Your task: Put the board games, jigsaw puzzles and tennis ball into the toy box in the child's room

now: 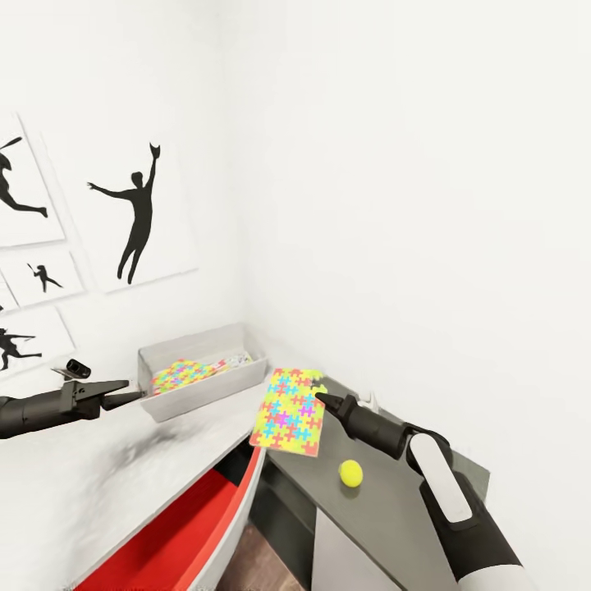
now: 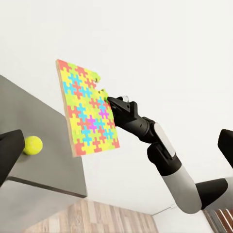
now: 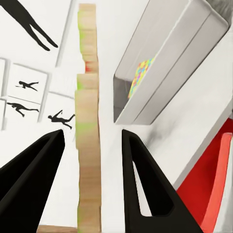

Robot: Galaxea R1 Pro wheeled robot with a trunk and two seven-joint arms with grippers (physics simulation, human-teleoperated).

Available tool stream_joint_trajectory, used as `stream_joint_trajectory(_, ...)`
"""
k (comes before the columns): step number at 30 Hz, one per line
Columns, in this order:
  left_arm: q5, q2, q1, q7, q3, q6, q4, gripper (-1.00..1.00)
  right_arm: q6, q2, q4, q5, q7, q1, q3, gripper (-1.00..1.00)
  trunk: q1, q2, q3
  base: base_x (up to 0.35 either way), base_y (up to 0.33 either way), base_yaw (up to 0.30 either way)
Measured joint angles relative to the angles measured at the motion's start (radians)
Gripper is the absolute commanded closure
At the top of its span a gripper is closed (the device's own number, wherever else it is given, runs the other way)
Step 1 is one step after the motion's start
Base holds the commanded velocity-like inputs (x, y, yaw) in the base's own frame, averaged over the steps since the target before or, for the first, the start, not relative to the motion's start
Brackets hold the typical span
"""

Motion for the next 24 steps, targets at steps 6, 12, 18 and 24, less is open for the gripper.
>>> stream_joint_trajectory(6,0.001,0.0,0.0,0.0,0.002,-0.001,0.0,-1.0,0.0,0.0,0.0,0.0,-0.001,0.0,0.0,1.0,0.0,0.0,0.0,0.0,0.0,0.288)
stream_joint_trajectory(12,0.001,0.0,0.0,0.0,0.004,-0.002,0.0,-1.0,0.0,0.0,0.0,0.001,-0.001,0.0,0.0,1.0,0.0,0.0,0.0,0.0,0.0,0.292)
stream_joint_trajectory(18,0.001,0.0,0.0,0.0,0.004,-0.002,0.0,-1.0,0.0,-0.001,0.001,0.0,0.002,0.0,-0.002,1.0,0.0,0.0,0.0,0.003,0.0,0.192)
stream_joint_trajectory(24,0.001,0.0,0.0,0.0,0.005,-0.003,0.0,-1.0,-0.006,-0.002,0.01,0.005,0.007,0.0,-0.003,1.0,0.0,0.0,0.0,0.157,0.038,0.023)
